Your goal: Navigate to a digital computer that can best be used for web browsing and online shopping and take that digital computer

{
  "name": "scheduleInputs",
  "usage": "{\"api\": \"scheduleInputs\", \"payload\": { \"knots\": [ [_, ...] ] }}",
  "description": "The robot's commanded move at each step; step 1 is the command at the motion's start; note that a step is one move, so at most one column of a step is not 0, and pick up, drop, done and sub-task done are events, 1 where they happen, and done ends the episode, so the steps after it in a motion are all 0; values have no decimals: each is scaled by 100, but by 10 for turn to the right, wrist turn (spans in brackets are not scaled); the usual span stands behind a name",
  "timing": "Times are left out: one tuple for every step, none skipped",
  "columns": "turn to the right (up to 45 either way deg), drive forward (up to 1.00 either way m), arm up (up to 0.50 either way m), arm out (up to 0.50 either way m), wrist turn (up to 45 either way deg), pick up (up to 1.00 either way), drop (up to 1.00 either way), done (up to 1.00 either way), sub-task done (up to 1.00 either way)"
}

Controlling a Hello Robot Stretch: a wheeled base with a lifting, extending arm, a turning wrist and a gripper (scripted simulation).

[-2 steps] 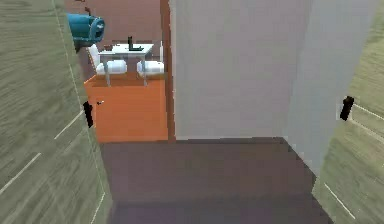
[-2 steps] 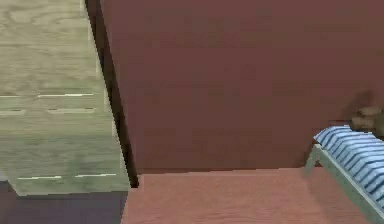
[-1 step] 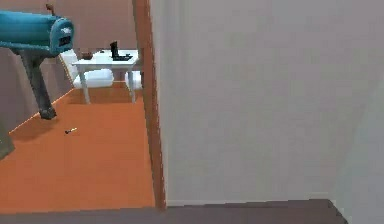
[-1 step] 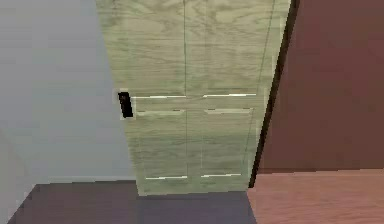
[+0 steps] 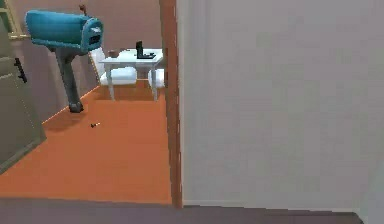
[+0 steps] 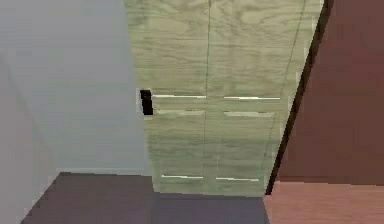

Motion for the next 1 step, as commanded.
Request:
{"api": "scheduleInputs", "payload": {
  "knots": [
    [0, 50, 0, 0, 0, 0, 0, 0, 0]
  ]
}}
